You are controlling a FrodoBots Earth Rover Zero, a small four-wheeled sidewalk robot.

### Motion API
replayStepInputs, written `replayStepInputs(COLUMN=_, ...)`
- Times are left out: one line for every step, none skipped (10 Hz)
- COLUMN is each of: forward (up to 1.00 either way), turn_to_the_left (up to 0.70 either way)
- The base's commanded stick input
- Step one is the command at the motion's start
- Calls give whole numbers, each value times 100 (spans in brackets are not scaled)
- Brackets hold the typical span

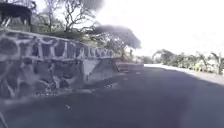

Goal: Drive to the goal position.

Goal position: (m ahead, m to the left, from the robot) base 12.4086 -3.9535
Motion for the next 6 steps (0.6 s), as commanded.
replayStepInputs(forward=100, turn_to_the_left=-27)
replayStepInputs(forward=100, turn_to_the_left=-27)
replayStepInputs(forward=100, turn_to_the_left=0)
replayStepInputs(forward=100, turn_to_the_left=0)
replayStepInputs(forward=100, turn_to_the_left=-1)
replayStepInputs(forward=100, turn_to_the_left=-12)
